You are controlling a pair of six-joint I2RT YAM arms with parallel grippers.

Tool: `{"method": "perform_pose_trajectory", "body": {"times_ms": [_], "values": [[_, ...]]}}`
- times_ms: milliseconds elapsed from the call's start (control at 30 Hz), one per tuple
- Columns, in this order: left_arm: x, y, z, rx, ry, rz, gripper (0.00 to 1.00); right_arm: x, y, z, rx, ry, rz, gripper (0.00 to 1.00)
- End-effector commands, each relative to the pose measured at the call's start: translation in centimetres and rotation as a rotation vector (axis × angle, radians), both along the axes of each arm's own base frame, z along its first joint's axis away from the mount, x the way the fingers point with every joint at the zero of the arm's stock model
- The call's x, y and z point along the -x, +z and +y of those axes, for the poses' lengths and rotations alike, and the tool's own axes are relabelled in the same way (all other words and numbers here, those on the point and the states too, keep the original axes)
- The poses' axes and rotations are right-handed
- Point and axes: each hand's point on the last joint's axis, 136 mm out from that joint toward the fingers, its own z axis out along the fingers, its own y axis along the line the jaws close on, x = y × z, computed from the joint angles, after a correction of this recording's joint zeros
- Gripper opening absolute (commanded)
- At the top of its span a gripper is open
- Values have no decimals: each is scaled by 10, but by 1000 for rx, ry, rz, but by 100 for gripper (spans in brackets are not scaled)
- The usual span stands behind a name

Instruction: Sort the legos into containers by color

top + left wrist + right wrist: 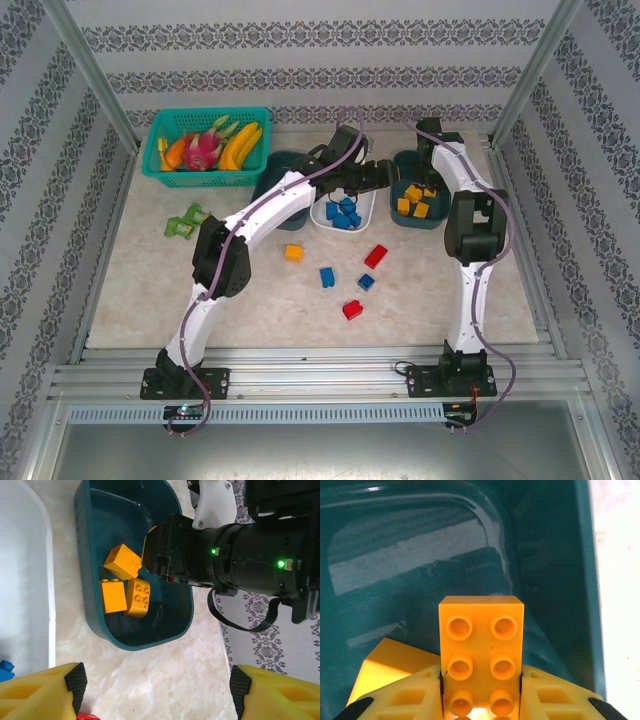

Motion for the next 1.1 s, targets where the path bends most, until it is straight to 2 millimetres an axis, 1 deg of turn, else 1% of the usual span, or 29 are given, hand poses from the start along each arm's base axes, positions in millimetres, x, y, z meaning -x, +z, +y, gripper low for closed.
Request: {"method": "perform_pose_trajectory", "body": {"times_ms": [0, 100, 233, 333, 433, 533, 667, 733, 767, 833, 867, 933, 1000, 1067], "values": [[7, 0, -7, -1, -31, 10, 78, 1, -3, -9, 19, 0, 42, 30], [9, -2, -6, -13, -35, 15, 78, -2, -9, -6, 0, 0, 49, 34], [11, -1, -4, -24, -36, 12, 78, -4, -10, -3, -19, -2, 53, 44], [14, 5, -1, -28, -38, 10, 78, -5, -3, -1, -32, -3, 38, 53], [17, 12, 5, -45, -31, 5, 78, -7, 14, 1, -42, -6, 6, 56], [23, 22, 15, -60, -18, -4, 78, -12, 44, 6, -47, 9, -61, 56], [38, 32, 36, -91, 21, 1, 78, -14, 103, 20, -57, 38, -185, 56], [47, 36, 50, -115, 46, 5, 78, -10, 135, 34, -72, 60, -256, 56], [51, 35, 57, -132, 57, 12, 78, -7, 149, 41, -81, 73, -285, 56], [64, 36, 76, -173, 90, 33, 78, 5, 175, 59, -108, 94, -338, 56], [70, 35, 84, -190, 101, 42, 78, 11, 185, 68, -123, 107, -357, 56], [84, 34, 101, -213, 122, 59, 78, 31, 203, 88, -160, 137, -397, 56], [98, 30, 112, -221, 127, 76, 78, 53, 215, 106, -205, 169, -423, 56], [112, 24, 122, -229, 125, 100, 78, 79, 220, 123, -231, 210, -430, 57]]}}
